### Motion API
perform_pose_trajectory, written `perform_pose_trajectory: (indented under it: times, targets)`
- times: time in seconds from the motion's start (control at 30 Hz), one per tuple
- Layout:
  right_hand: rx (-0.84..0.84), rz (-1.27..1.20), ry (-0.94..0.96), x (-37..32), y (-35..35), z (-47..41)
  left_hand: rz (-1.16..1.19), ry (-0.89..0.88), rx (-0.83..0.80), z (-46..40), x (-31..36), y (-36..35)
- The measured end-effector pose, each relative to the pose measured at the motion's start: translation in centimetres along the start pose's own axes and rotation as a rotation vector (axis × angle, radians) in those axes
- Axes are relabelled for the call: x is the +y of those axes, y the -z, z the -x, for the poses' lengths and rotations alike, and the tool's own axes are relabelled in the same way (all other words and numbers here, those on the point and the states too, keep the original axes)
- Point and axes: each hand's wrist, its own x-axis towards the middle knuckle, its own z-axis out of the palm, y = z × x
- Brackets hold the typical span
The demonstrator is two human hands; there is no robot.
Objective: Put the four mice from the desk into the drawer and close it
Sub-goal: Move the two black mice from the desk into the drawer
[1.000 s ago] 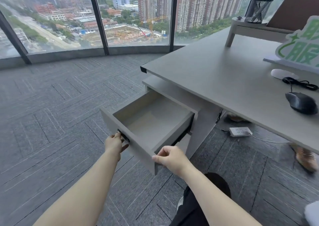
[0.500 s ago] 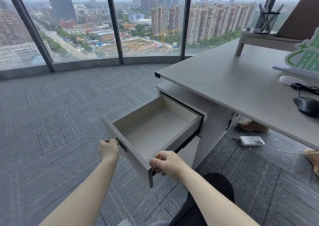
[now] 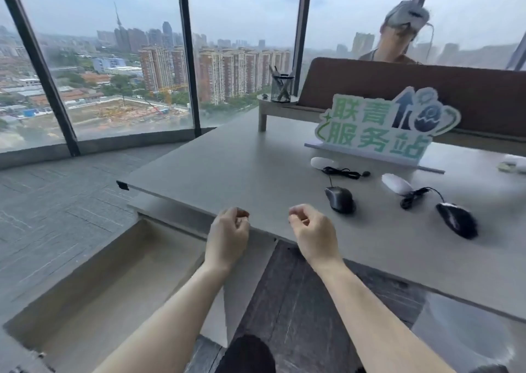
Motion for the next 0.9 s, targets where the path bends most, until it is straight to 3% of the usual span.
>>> perform_pose_trajectory:
  times: [0.13,0.3,0.47,0.57,0.77,0.9]
  targets:
    - [0.278,0.181,-0.072,5.1,7.9,-4.0,0.005,-0.082,-0.169,-2.0,5.5,-7.8]
    - [0.513,0.595,-0.208,12.0,17.1,-7.4,-0.153,-0.07,-0.33,-4.3,9.9,-15.8]
    - [0.405,0.75,-0.46,16.9,22.0,-9.9,-0.404,-0.045,-0.342,-6.1,12.3,-21.1]
    - [0.371,0.737,-0.51,18.8,23.0,-10.9,-0.423,-0.051,-0.278,-6.6,12.8,-22.9]
    - [0.474,0.686,-0.362,18.3,22.3,-10.0,-0.373,-0.053,-0.282,-6.5,12.6,-22.0]
    - [0.5,0.396,-0.113,13.8,19.4,-9.0,-0.17,-0.048,-0.194,-5.6,11.7,-18.3]
